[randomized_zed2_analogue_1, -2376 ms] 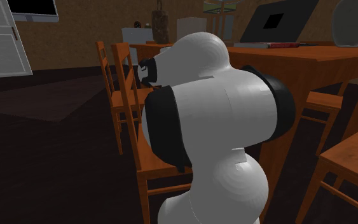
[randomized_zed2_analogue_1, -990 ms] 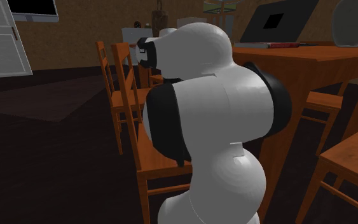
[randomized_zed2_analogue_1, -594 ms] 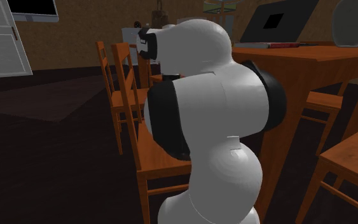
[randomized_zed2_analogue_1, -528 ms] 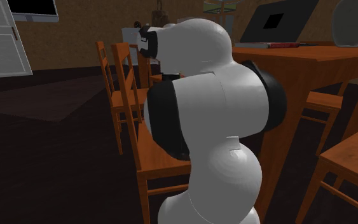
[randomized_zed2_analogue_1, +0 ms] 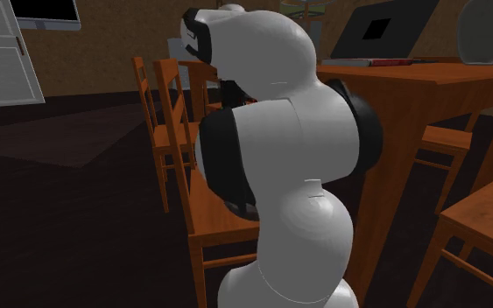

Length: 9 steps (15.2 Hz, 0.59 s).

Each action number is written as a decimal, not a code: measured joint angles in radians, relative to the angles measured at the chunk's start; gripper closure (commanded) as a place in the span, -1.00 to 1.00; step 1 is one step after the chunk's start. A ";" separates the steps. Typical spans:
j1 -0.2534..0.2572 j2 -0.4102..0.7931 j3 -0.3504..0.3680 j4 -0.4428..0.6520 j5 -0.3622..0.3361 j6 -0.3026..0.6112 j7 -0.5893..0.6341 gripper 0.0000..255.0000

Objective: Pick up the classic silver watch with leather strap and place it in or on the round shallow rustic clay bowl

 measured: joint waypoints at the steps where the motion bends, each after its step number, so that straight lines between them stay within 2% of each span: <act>1: -0.005 0.010 0.007 0.030 -0.005 -0.010 0.005 1.00; 4: -0.020 -0.013 0.005 0.044 -0.037 0.039 -0.005 1.00; 9: -0.031 -0.158 -0.060 -0.061 -0.048 0.025 -0.082 1.00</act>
